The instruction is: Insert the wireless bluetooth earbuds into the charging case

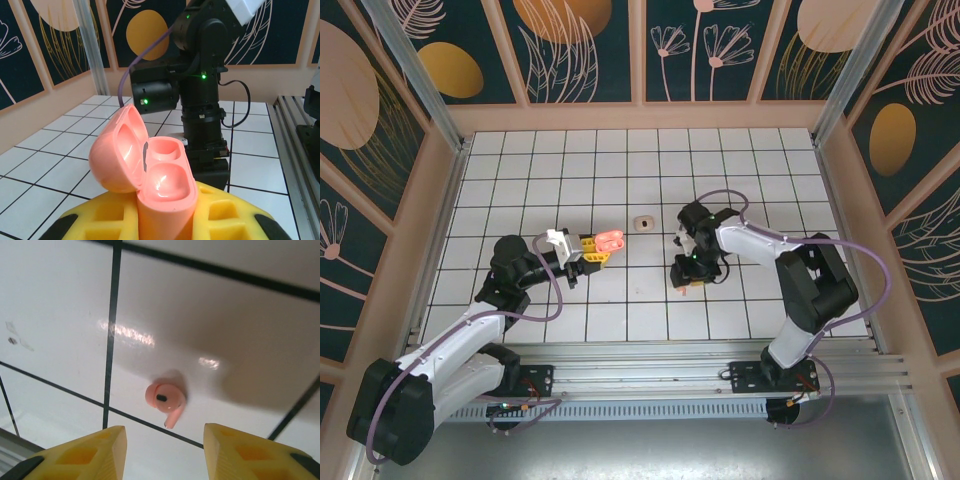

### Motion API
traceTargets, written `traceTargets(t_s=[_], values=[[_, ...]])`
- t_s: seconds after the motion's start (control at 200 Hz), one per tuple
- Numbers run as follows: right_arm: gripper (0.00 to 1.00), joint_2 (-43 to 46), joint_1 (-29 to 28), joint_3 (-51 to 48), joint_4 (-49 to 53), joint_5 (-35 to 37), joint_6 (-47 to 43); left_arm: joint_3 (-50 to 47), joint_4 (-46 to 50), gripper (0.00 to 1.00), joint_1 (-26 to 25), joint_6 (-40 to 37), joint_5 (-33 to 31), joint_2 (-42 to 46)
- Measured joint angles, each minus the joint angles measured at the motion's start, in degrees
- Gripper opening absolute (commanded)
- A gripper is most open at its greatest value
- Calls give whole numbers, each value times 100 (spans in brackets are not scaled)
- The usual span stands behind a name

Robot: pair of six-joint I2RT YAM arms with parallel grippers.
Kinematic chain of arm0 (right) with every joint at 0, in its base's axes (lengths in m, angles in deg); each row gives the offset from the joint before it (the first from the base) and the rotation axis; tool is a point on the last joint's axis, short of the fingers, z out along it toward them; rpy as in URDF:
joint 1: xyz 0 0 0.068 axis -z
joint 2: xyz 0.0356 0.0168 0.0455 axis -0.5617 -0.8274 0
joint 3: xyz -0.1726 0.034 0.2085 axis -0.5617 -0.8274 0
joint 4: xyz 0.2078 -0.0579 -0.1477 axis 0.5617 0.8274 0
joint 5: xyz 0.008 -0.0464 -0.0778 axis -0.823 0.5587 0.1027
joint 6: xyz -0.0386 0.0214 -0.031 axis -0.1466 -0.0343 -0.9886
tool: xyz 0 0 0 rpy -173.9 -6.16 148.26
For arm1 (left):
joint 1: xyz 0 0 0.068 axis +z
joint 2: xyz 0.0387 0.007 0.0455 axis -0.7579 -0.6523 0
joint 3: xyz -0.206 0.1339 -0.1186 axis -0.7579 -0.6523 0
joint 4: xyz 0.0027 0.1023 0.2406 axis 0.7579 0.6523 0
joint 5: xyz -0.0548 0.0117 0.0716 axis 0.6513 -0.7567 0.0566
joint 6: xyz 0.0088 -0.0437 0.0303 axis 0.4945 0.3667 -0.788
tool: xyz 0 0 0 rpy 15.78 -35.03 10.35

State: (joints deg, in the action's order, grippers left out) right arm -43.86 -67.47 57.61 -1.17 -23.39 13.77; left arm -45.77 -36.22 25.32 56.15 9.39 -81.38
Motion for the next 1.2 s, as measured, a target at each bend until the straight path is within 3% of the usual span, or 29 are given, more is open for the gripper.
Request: traceTargets(t_s=[0.485, 1.201], values=[[45, -656, -520, 603, 448, 800, 20, 0, 0, 13, 0, 0, -24, 0], [36, -916, -684, 643, 365, 1071, 20, 20, 140, 13, 0, -13, -129, 13]])
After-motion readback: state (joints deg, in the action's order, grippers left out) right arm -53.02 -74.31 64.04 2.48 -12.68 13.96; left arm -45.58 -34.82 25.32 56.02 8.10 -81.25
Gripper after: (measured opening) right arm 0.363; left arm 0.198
